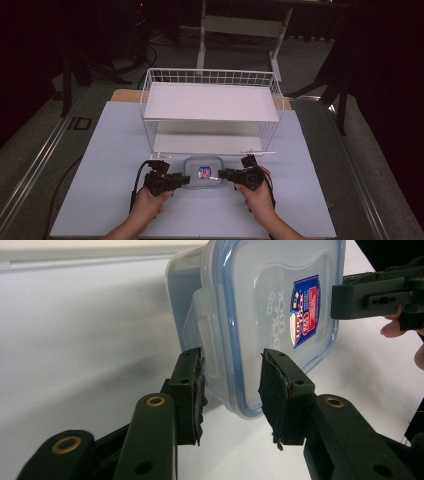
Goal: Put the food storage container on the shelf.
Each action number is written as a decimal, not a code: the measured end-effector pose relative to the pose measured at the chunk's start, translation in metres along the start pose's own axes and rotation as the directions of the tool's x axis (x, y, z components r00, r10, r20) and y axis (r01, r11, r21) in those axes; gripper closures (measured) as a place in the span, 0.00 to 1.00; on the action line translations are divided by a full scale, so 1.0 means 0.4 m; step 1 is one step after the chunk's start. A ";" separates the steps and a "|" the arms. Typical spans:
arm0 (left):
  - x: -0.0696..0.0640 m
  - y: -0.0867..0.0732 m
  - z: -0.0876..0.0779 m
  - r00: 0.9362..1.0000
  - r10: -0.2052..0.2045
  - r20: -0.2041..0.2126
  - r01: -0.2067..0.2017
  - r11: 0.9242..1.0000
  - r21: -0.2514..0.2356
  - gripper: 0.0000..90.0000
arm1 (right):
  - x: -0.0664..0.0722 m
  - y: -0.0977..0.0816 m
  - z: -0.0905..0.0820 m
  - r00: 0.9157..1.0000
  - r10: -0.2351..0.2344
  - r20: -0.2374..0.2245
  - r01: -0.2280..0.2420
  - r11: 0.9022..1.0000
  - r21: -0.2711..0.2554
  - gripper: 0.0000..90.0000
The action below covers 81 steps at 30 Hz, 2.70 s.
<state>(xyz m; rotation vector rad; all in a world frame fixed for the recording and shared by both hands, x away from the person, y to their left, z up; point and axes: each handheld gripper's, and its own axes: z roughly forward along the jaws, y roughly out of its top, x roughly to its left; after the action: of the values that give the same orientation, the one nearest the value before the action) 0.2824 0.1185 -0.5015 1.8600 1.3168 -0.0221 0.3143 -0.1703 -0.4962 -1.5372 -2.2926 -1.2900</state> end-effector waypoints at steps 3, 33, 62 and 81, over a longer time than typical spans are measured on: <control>-0.001 0.019 0.006 1.000 0.005 -0.002 -0.005 1.000 -0.010 0.70 | -0.002 0.017 -0.005 1.000 -0.011 0.015 0.012 1.000 -0.014 0.74; 0.083 0.146 0.120 0.999 -0.010 0.043 0.018 0.983 -0.185 0.72 | -0.078 0.144 0.037 0.989 0.024 0.147 0.000 0.986 -0.164 0.74; 0.028 0.145 0.086 0.983 0.168 -0.079 -0.181 0.958 -0.222 0.53 | -0.027 0.108 0.028 0.965 -0.126 0.230 0.177 0.959 -0.219 0.56; 0.016 0.028 -0.008 0.963 0.263 -0.051 -0.267 0.931 -0.248 0.01 | 0.035 0.052 0.094 0.940 -0.258 0.225 0.281 0.957 -0.075 1.00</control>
<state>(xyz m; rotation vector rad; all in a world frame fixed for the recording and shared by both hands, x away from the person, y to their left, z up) 0.2930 0.1244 -0.4954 1.8026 1.0159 0.2927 0.3375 -0.1319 -0.5011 -1.4978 -2.6914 -1.3896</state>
